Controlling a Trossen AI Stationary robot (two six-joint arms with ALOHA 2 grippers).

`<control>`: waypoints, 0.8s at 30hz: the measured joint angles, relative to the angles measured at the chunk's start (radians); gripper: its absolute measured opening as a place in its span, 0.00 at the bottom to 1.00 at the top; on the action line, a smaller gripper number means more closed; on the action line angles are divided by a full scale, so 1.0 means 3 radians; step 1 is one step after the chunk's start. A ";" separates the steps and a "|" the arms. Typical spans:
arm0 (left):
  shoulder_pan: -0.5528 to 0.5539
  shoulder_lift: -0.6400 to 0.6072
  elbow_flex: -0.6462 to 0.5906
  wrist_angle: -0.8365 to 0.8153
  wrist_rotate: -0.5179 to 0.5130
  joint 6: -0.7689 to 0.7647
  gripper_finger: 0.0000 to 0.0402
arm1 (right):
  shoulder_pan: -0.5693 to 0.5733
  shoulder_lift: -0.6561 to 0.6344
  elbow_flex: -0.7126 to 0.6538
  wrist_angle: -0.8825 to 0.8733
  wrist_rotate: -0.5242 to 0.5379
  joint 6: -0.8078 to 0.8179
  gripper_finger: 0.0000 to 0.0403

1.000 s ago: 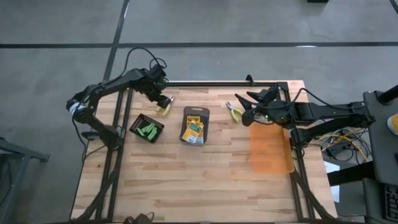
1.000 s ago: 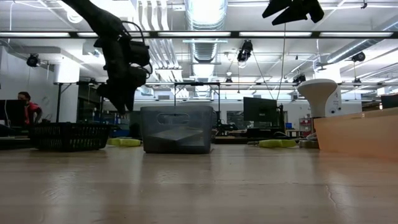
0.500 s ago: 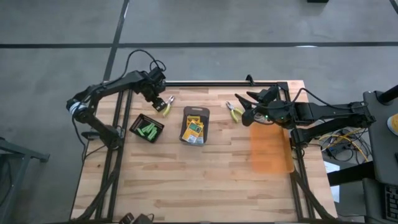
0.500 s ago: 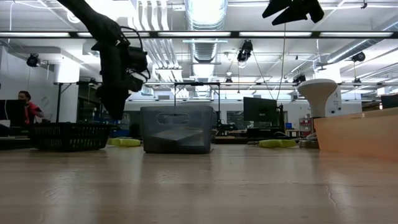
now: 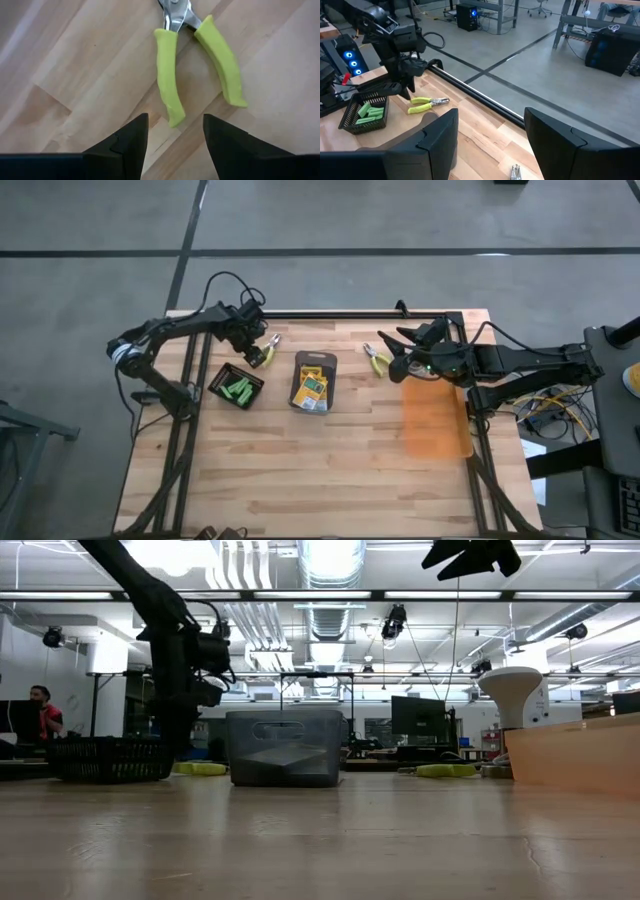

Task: Pick & Place School Supplies
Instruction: Put the left light green hole puncher into the orange bin

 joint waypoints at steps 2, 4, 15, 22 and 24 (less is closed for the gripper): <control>0.0000 0.0000 -0.0056 0.0071 0.0000 -0.0012 0.49 | -0.0001 0.0000 0.0000 0.0001 0.0000 0.0000 0.56; 0.0000 0.0000 -0.0120 0.0143 0.0001 -0.0017 0.49 | -0.0001 0.0000 0.0000 0.0000 0.0001 0.0000 0.56; 0.0000 0.0000 -0.0375 0.0644 0.0089 -0.0022 0.49 | -0.0001 0.0000 0.0000 0.0000 0.0001 0.0000 0.56; -0.0003 0.0000 -0.0534 0.0763 0.0112 -0.0023 0.49 | -0.0001 0.0000 0.0000 0.0000 0.0000 0.0000 0.56; -0.0003 -0.0002 -0.0565 0.0802 0.0108 -0.0023 0.48 | -0.0003 0.0000 0.0000 0.0001 0.0001 0.0000 0.56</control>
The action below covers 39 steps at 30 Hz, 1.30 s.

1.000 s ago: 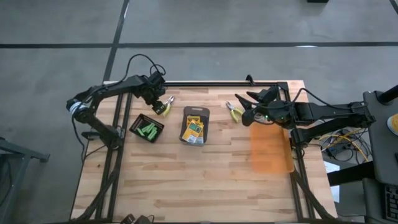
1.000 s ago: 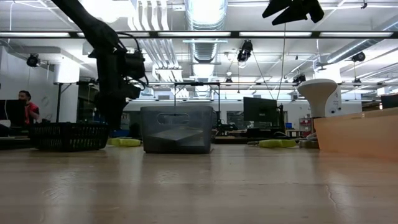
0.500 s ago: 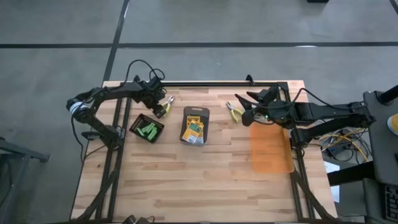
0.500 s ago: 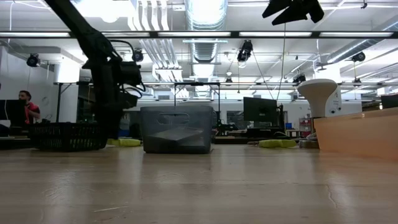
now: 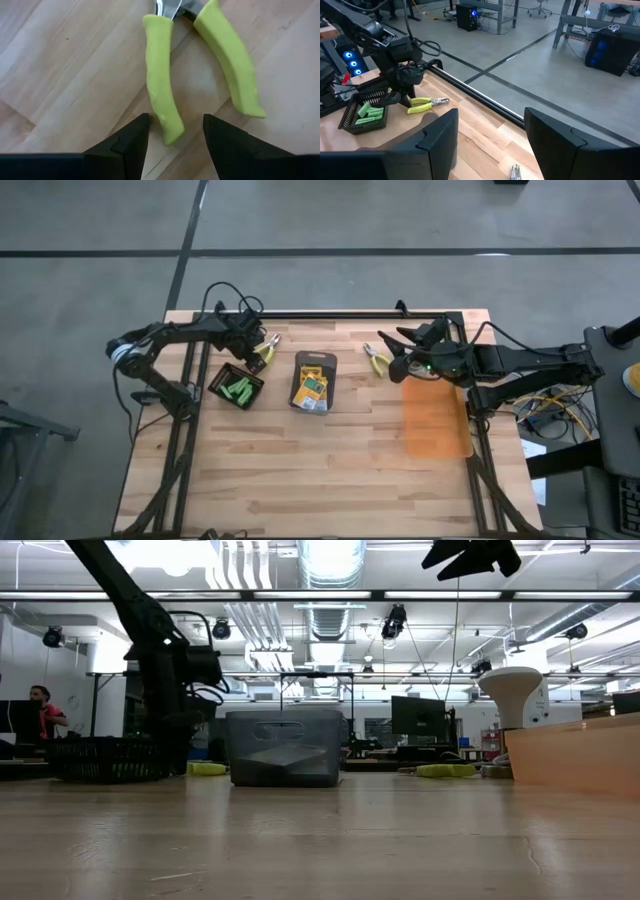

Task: Pick & Place School Supplies
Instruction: Put the left light green hole puncher into the orange bin

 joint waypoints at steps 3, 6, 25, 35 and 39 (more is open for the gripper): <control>0.0000 -0.0006 -0.0033 0.0041 -0.0009 0.0000 0.46 | -0.0001 -0.0001 0.0000 -0.0001 0.0000 0.0000 0.56; 0.0004 -0.0006 -0.0037 0.0066 -0.0026 -0.0004 0.41 | -0.0001 -0.0001 0.0000 -0.0001 0.0000 0.0000 0.56; 0.0002 0.0005 -0.0023 0.0232 0.0017 -0.0113 0.13 | 0.0001 0.0000 0.0000 -0.0001 -0.0001 0.0000 0.56; 0.0000 0.0006 0.0366 0.0233 0.0010 -0.0253 0.12 | 0.0003 0.0000 0.0000 -0.0001 0.0000 0.0000 0.56; 0.0000 0.0004 0.0638 0.0231 0.0016 -0.0285 0.13 | 0.0003 -0.0001 0.0000 -0.0001 0.0000 0.0000 0.56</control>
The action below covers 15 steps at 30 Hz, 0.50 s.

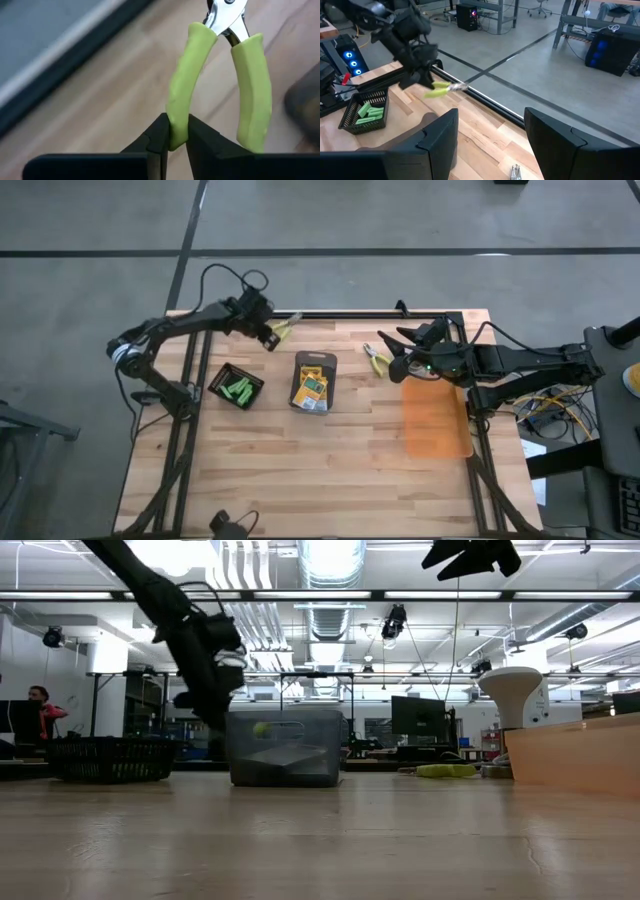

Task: Pick & Place School Supplies
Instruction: Put the left light green hole puncher into the orange bin

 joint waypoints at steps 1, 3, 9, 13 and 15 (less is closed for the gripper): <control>0.0001 -0.0007 0.0075 0.0000 0.0009 -0.0017 0.13 | 0.0000 0.0001 0.0000 0.0000 -0.0001 0.0000 0.56; 0.0003 -0.0022 0.0227 -0.0001 0.0086 -0.0055 0.13 | 0.0000 0.0000 0.0000 0.0001 -0.0001 0.0000 0.56; 0.0002 -0.0055 0.0731 0.0006 0.0527 -0.0110 0.13 | -0.0001 0.0000 0.0000 0.0001 -0.0001 0.0000 0.56; -0.0011 -0.0056 0.1055 0.0040 0.0820 -0.0147 0.13 | -0.0001 0.0001 0.0000 0.0000 -0.0001 0.0000 0.56; -0.0029 -0.0056 0.1189 0.0039 0.0855 -0.0146 0.13 | -0.0001 0.0001 0.0000 0.0000 0.0000 0.0000 0.56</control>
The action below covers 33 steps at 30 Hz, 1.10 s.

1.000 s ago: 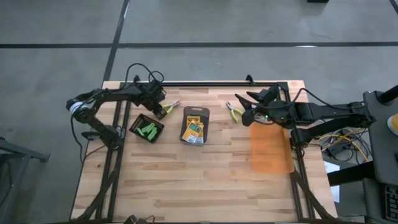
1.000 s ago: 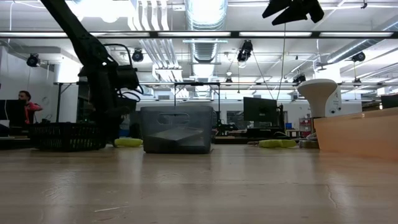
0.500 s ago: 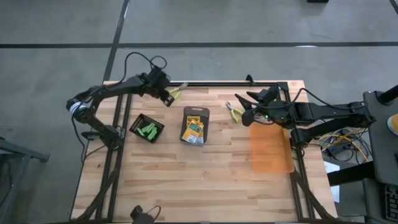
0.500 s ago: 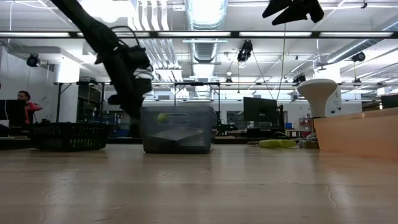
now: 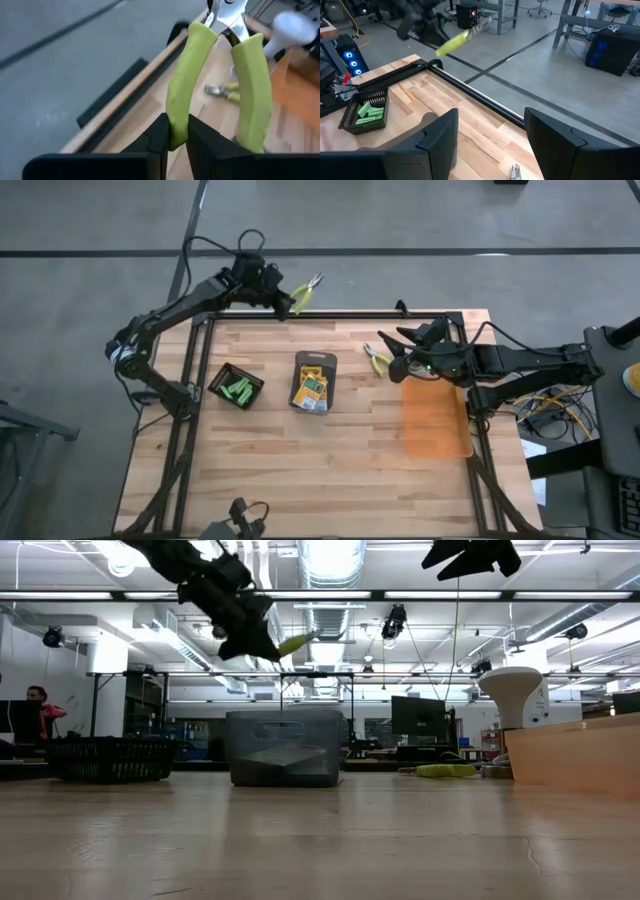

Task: Pick & Place School Supplies
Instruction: Put the left light green hole puncher into the orange bin

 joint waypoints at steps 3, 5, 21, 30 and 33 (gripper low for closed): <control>-0.0045 -0.0003 0.0133 0.0046 0.0000 0.0009 0.13 | 0.0000 -0.0001 0.0000 0.0000 0.0000 0.0000 0.56; -0.0085 -0.0004 0.0177 0.0102 0.0028 0.0013 0.13 | 0.0000 0.0000 0.0000 0.0003 0.0000 0.0000 0.56; -0.0506 -0.0004 0.0150 0.0611 0.0264 0.0250 0.13 | -0.0003 0.0087 0.0001 0.0540 0.0003 0.0002 0.56; -0.0624 -0.0004 0.0150 0.0803 0.0262 0.0321 0.13 | -0.0029 0.0372 0.0003 0.1212 0.0200 -0.0247 0.56; -0.0633 -0.0004 0.0150 0.0798 0.0260 0.0321 0.13 | -0.0029 0.0437 0.0003 0.1213 0.0595 -0.0104 0.56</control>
